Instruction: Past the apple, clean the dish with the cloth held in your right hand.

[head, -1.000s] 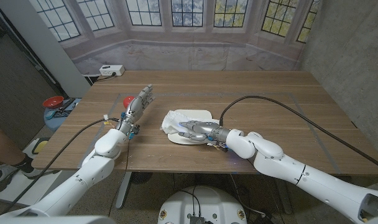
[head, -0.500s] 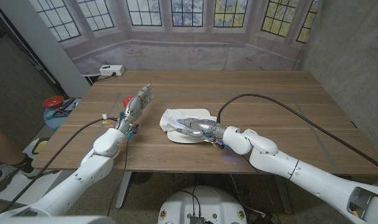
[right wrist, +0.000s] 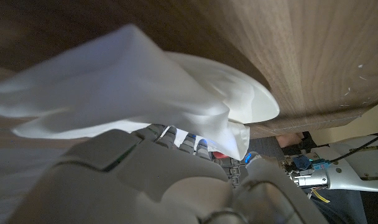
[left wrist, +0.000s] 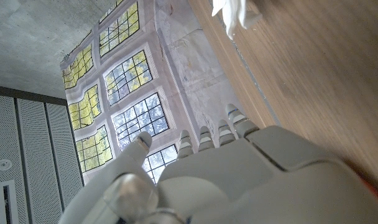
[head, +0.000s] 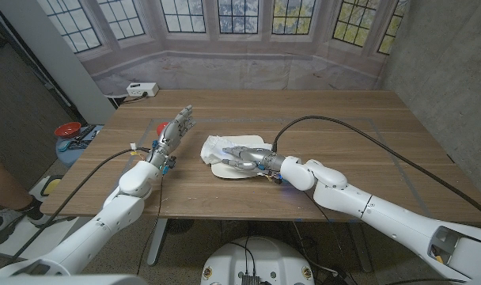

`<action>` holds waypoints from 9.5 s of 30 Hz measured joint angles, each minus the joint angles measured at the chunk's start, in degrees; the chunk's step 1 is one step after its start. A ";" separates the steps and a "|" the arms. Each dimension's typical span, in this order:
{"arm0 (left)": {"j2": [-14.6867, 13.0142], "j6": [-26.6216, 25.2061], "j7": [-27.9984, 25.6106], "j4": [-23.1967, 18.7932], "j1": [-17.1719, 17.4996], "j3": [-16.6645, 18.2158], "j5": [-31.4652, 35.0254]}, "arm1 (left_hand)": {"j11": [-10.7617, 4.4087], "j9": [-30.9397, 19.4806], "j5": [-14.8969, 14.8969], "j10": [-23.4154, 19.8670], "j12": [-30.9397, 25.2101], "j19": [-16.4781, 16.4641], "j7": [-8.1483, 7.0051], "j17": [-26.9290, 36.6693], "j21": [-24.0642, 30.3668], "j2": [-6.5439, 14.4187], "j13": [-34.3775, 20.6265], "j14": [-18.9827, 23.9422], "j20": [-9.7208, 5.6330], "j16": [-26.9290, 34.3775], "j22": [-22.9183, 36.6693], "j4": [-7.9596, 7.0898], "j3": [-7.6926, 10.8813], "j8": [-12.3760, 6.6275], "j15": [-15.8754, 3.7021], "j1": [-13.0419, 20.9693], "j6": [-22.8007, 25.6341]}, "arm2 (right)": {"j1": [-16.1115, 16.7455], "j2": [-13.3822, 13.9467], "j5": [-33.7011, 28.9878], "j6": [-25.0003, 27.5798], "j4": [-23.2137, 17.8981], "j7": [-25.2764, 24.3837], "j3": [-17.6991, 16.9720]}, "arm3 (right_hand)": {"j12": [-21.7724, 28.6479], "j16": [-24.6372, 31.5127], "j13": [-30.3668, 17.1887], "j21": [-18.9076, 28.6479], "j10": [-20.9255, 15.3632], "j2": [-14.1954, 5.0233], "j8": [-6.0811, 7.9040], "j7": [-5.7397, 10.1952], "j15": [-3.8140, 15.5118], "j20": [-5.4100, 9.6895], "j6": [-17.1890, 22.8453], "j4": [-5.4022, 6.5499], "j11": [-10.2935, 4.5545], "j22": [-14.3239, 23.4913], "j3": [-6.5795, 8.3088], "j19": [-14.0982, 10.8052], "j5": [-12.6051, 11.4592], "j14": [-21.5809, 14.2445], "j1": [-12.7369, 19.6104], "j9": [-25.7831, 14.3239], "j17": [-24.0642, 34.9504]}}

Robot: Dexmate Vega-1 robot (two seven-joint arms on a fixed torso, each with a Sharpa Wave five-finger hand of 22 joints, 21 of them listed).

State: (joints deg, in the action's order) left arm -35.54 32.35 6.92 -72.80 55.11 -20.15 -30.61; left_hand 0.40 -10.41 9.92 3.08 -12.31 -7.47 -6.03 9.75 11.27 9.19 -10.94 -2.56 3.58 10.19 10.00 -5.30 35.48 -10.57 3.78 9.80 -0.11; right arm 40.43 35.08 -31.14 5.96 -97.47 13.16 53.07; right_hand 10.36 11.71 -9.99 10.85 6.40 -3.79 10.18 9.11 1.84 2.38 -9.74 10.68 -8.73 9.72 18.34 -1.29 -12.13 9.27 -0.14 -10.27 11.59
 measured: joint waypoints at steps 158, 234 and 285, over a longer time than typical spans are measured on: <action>0.92 -1.38 0.66 2.97 -2.88 -1.33 0.35 | -0.09 0.00 0.00 -0.52 0.23 0.00 0.60 0.00 0.00 -0.22 0.00 0.31 0.00 0.00 0.00 -0.23 1.35 0.00 -0.31 -0.22 1.86 | 1.31 4.77 2.23 6.56 -9.21 5.01 -1.78 | 0.23 0.28 0.00 -0.43 -1.23 0.00 0.81 -1.12 0.12 0.08 1.54 -0.19 1.64 -0.26 0.51 -2.11 -0.44 -1.55 0.01 0.13 0.03; 1.26 -3.02 0.93 3.33 -4.26 -2.46 0.73 | 0.22 -0.13 0.00 -0.83 0.23 0.00 2.14 -0.13 0.00 -0.22 0.00 0.62 0.00 0.00 0.00 0.33 2.38 -0.29 0.01 -0.22 4.42 | -1.99 7.66 7.49 10.32 -10.56 9.08 -1.87 | 0.23 0.27 0.00 0.18 -1.86 0.00 0.81 -1.95 0.41 0.49 3.82 -0.35 2.25 -0.25 0.99 -2.34 -0.44 -1.85 0.01 0.00 0.03; 1.96 -1.68 3.00 7.45 -5.90 -2.10 -0.60 | 0.01 -0.11 0.00 -1.23 0.23 0.00 2.65 -0.13 0.00 -0.22 -0.01 0.61 0.00 0.00 0.00 0.33 2.85 -0.51 0.01 -0.22 4.93 | -2.08 8.82 7.26 8.40 -17.84 16.16 -3.32 | 0.23 0.27 0.00 0.35 -1.64 -0.31 0.81 -1.64 0.11 -0.53 4.12 -0.56 2.47 -0.11 2.15 -3.37 -0.44 -2.15 0.32 0.01 0.03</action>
State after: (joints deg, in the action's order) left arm -33.58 30.68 9.93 -65.36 49.21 -22.24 -31.20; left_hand 0.41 -10.52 9.92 1.84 -12.07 -7.47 -3.38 9.62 11.27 8.97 -10.95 -1.94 3.58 10.20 9.99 -4.98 38.33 -11.08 3.79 9.58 4.82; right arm 38.34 43.89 -23.88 14.36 -115.31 29.32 49.75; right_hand 10.59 11.98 -9.99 11.20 4.76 -4.11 10.99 7.47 1.95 1.85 -5.63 10.13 -6.26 9.61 20.49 -4.66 -12.57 7.12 0.17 -10.27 11.62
